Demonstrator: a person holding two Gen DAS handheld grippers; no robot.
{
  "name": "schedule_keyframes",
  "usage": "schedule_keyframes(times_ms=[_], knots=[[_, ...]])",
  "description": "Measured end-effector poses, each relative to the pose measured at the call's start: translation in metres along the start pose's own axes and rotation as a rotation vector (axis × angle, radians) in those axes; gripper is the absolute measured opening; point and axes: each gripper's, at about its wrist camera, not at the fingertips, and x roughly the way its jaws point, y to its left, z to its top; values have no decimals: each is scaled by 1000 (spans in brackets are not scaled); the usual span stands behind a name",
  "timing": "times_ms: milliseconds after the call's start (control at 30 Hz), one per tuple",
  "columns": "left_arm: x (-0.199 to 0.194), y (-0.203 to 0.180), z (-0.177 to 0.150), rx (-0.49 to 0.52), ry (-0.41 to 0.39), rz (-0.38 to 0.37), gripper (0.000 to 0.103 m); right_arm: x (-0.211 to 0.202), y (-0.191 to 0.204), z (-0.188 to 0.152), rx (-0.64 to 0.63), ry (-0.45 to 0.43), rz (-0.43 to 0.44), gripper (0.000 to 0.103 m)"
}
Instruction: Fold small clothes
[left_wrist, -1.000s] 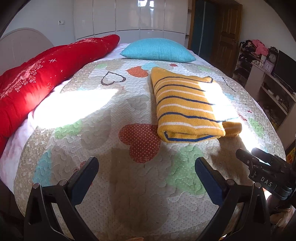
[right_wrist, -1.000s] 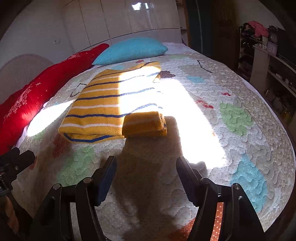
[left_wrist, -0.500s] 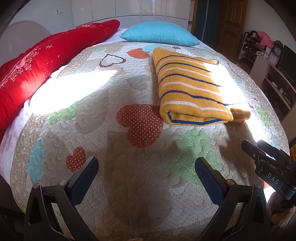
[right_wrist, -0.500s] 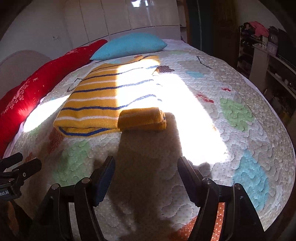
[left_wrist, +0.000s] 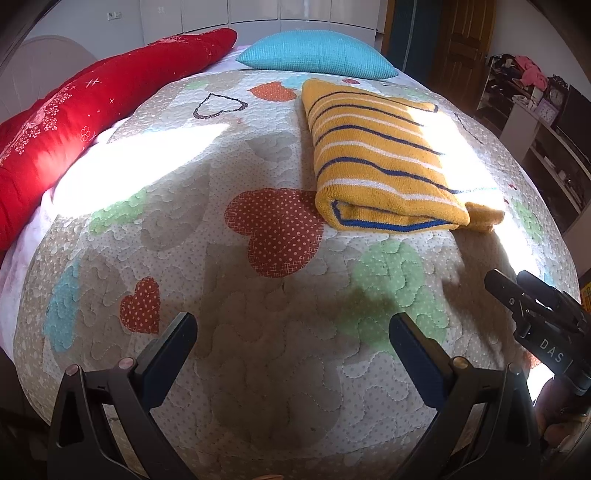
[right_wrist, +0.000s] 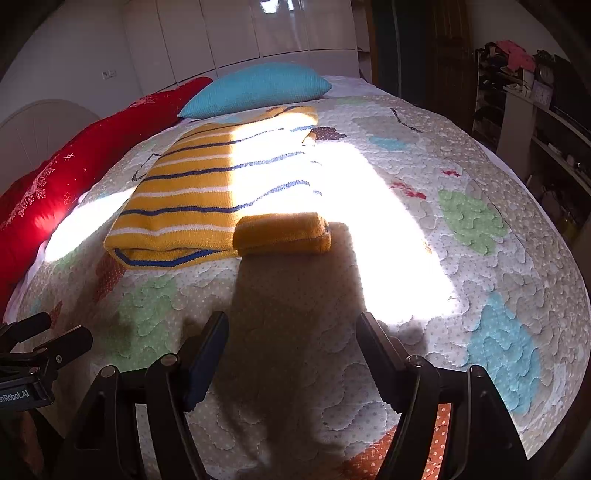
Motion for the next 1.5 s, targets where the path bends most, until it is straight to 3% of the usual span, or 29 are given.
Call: schedule_keyframes(times_ms=[1500], knots=[[17,-5,-11,-3,74,-7,103,1,-1,-3,1,0,-7,79]])
